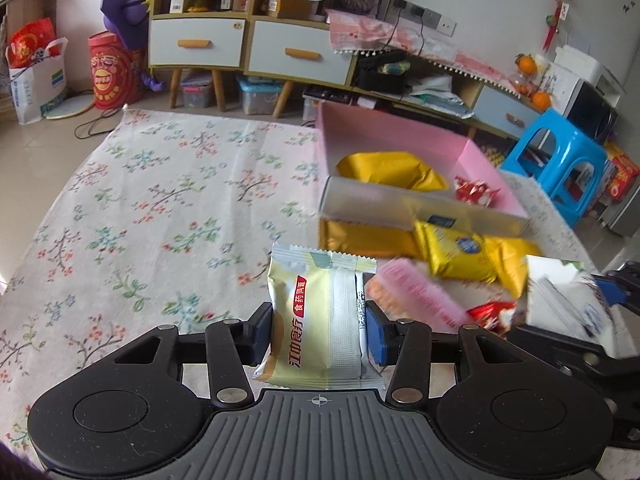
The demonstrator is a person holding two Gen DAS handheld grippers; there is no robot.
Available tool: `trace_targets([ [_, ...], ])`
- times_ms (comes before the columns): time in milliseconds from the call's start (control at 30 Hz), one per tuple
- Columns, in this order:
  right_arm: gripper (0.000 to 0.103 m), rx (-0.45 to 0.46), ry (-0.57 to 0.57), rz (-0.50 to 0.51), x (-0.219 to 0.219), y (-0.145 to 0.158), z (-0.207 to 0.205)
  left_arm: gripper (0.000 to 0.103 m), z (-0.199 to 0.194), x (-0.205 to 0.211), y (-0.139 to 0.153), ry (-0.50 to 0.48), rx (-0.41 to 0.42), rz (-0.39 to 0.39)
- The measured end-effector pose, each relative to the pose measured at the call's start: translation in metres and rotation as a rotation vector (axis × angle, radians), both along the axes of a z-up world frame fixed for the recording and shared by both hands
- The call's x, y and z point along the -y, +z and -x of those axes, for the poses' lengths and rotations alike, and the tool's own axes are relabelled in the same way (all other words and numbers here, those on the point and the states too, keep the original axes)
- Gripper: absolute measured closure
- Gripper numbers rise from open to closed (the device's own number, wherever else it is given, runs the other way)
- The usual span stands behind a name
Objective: Organize snacks
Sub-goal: 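Carry the pastry packet and Pecan Kernels bag over the pink box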
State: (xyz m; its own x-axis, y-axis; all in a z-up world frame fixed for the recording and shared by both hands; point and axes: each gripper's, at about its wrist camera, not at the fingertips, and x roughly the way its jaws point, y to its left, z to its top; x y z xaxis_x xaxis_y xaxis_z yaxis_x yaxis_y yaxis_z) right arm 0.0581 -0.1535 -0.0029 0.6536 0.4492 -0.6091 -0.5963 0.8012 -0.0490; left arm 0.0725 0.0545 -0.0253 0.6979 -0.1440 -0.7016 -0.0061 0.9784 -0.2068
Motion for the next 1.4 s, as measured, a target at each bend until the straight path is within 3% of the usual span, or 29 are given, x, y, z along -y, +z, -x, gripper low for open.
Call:
trace_targets([
  [400,0.051,-0.002,-0.143,-0.046,0.011,0.014,-0.054,0.058,-0.022,0.017,0.021,0.009,0.042,0.077],
  [867,0.051,-0.033,-0.344,-0.141,0.039,0.008,-0.134,0.058,-0.089,0.034,0.041,-0.059,0.129,-0.038],
  [1400,0.050,-0.144,-0.487,-0.220,0.072,-0.028,-0.172,0.058,-0.181,0.056,0.016,-0.090,0.130,-0.069],
])
